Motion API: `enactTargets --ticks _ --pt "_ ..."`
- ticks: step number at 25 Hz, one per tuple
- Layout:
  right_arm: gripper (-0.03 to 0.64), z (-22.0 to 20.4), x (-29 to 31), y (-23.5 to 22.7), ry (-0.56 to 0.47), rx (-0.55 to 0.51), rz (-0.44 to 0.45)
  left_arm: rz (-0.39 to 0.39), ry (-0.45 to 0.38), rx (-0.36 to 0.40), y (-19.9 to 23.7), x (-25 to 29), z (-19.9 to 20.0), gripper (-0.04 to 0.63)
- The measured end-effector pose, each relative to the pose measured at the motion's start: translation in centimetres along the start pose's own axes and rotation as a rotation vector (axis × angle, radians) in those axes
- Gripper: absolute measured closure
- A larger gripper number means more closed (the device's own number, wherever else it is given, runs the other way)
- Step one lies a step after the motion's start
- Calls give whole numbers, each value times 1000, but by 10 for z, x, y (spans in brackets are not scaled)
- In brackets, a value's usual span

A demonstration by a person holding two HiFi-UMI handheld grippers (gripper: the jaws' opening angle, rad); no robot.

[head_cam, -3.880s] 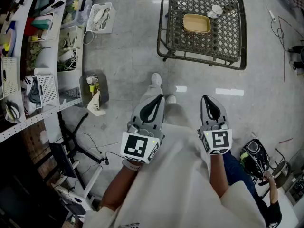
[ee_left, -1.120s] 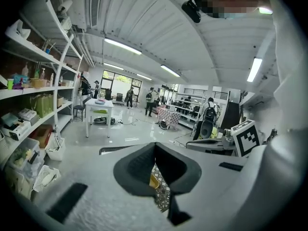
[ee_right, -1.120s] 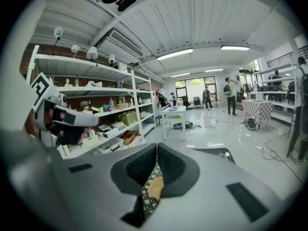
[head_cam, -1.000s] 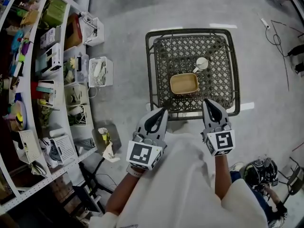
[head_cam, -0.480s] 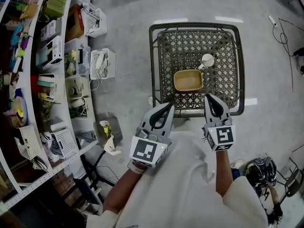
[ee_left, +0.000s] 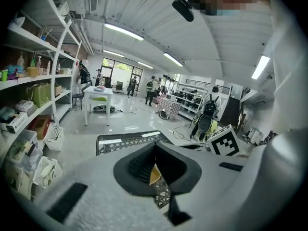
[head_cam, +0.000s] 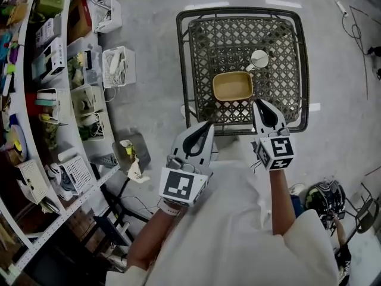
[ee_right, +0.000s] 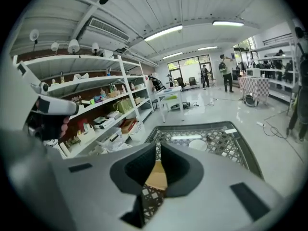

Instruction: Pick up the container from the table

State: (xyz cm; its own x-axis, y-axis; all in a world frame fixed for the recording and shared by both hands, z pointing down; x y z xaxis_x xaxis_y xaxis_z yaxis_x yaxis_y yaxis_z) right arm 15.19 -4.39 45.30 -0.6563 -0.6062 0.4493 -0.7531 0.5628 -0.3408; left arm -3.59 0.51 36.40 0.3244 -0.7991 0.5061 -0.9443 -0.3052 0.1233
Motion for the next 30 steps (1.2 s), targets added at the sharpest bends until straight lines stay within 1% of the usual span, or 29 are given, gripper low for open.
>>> enactTargets --ticks 3,6,9,12,16,21,25,28,30 --pt "572 -15 14 -8 30 0 3 11 -5 -9 6 10 -5 572" --pt "560 -30 29 -14 59 -5 -4 20 27 -18 11 20 -12 572" --pt "554 -48 41 -23 101 -22 -32 25 33 -67 11 29 -15 572" --pt "552 -65 57 -32 145 -62 -61 27 41 -87 12 36 -19 572" --pt "546 -88 74 -48 194 -67 -98 25 58 -86 14 42 -26 572" --pt "543 -103 89 -68 203 -46 -159 32 82 -109 19 47 -41 572" --pt "543 -117 100 -84 232 -29 -182 36 100 -111 23 52 -53 572" --pt "537 -128 108 -95 268 -25 -192 39 97 -87 27 54 -64 572" --pt "531 -132 115 -99 289 -16 -189 38 99 -85 27 55 -67 572"
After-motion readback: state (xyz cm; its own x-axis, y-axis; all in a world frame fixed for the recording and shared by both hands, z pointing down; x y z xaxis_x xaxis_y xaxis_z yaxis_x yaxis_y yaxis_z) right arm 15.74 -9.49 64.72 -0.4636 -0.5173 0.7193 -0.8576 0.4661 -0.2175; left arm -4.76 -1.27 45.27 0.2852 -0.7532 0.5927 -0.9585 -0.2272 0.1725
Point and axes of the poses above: the fingertips, and each gripper's own axes: x forward along the fingers, y to its left, z out of its top, the point moved 6 cm from there along -x, backward along the fingers, and after that the axes turned 12 degrees about z, right-handed, at the moved point
